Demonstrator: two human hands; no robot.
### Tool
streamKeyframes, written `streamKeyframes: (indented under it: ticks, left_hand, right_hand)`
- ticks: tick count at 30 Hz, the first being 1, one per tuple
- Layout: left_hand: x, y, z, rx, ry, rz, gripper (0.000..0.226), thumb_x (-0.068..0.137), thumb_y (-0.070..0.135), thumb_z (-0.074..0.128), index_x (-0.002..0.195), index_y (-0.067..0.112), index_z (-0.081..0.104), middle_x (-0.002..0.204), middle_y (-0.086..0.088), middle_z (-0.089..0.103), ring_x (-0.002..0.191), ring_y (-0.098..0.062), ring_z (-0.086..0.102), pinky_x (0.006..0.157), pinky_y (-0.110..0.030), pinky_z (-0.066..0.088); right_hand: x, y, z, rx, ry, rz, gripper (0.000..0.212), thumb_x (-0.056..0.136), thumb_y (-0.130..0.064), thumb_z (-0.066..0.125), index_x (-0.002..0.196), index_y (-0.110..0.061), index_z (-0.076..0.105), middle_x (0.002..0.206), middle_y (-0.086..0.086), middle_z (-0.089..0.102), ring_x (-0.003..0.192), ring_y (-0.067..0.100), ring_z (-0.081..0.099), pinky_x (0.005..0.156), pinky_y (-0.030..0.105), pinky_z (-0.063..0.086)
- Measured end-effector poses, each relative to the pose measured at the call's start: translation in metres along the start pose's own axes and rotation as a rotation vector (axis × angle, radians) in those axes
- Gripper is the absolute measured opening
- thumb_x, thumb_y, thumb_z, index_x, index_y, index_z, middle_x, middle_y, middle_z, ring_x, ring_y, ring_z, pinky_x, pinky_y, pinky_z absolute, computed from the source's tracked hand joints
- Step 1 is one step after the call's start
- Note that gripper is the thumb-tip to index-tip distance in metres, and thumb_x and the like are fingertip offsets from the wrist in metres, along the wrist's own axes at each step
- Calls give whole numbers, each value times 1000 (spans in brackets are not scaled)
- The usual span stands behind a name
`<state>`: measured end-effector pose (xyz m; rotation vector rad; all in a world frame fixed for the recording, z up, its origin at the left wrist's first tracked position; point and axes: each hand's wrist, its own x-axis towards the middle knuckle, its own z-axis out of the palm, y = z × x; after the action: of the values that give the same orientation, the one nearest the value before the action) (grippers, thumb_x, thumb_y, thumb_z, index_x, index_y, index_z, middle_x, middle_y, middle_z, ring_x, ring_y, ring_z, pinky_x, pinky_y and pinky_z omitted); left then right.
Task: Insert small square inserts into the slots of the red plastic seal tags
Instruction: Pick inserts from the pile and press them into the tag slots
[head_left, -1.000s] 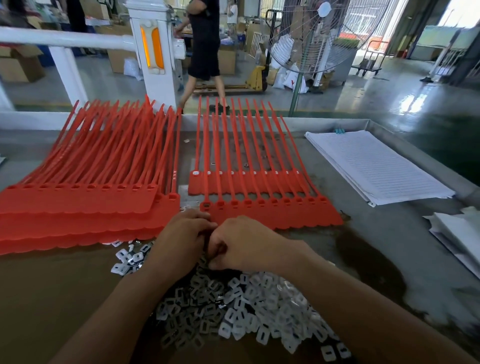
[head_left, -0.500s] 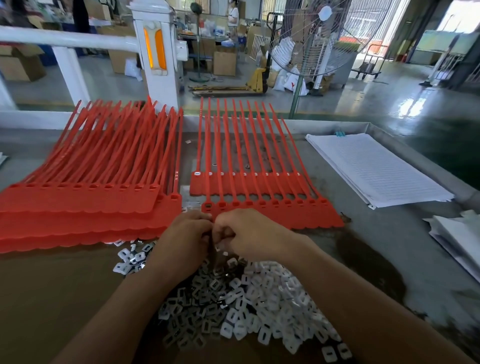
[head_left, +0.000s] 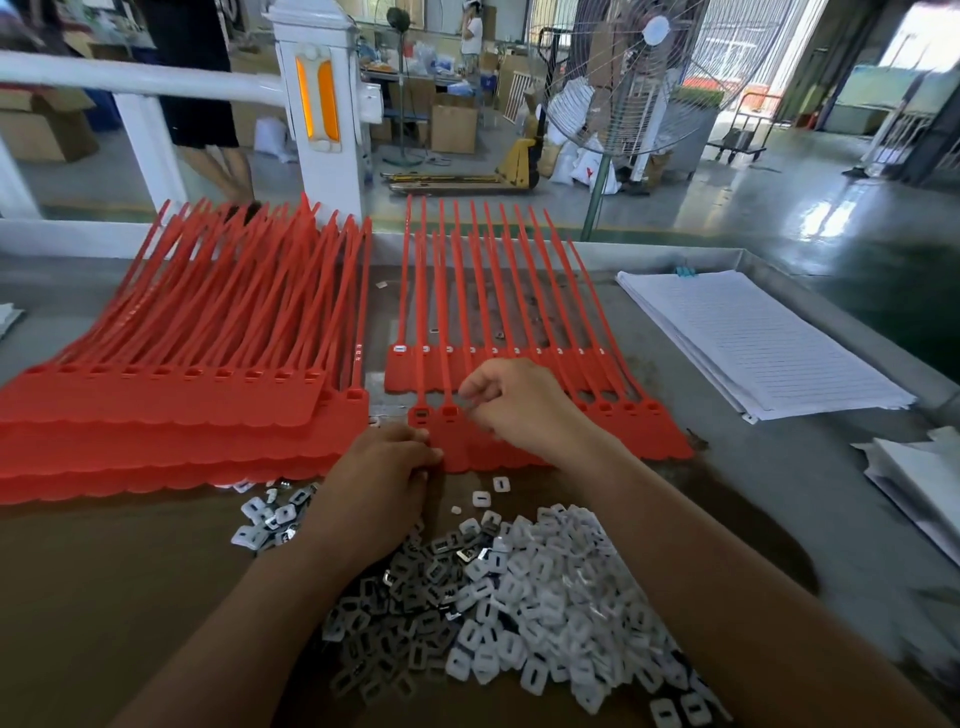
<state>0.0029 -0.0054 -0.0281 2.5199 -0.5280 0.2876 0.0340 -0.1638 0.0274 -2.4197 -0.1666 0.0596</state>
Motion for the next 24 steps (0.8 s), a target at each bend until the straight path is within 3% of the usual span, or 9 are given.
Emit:
streamKeyframes:
  ticks: [2,6,9,15,19,24]
  left_hand:
    - [0,1,-1,2,4,3,30,88,7,51,113,15,65,126,3,53,119,-13,43,91,-13,26]
    - [0,1,-3,1,-5,4,30,88,6,50,113,14,65,128,3,53,120,-13,42,92,-15,28]
    - [-1,1,-3,2,-7,4,31,88,7,49,114,15,64,129,2,52,121,-13,42,95,-17,29]
    - [-1,0,-3,-1,-7,3,30,88,7,50,114,14,64,129,1,52,121,-14,42,96,-19,29]
    - [-1,0,-3,4,-1,11,30,88,6,50,113,14,65,127,0,53,119,-15,43,93,-18,29]
    - [-1,3,-5,7,1,19,30,88,6,50,113,13,65,127,-1,54,118,-16,44,92,-17,29]
  right_hand:
    - [8,0,4,-3,36,7,16,82,-5,59,89,-15,70,92,2,68,83,14,63,84,32,53]
    - [18,3,13,17,68,18,13,82,-6,62,78,-16,69,86,2,70,75,12,63,80,31,54]
    - [23,7,18,-19,81,21,13,82,-9,64,89,-15,72,97,1,70,91,12,62,79,21,45]
    - [29,8,23,-78,-8,40,18,84,-13,63,98,-20,73,111,0,67,105,15,58,86,25,45]
    - [31,5,23,-116,-1,36,17,84,-14,61,94,-19,74,104,-2,70,99,13,60,70,16,41]
    - [27,4,22,-236,21,-52,20,84,-15,59,97,-21,73,106,-3,69,99,15,61,81,26,47]
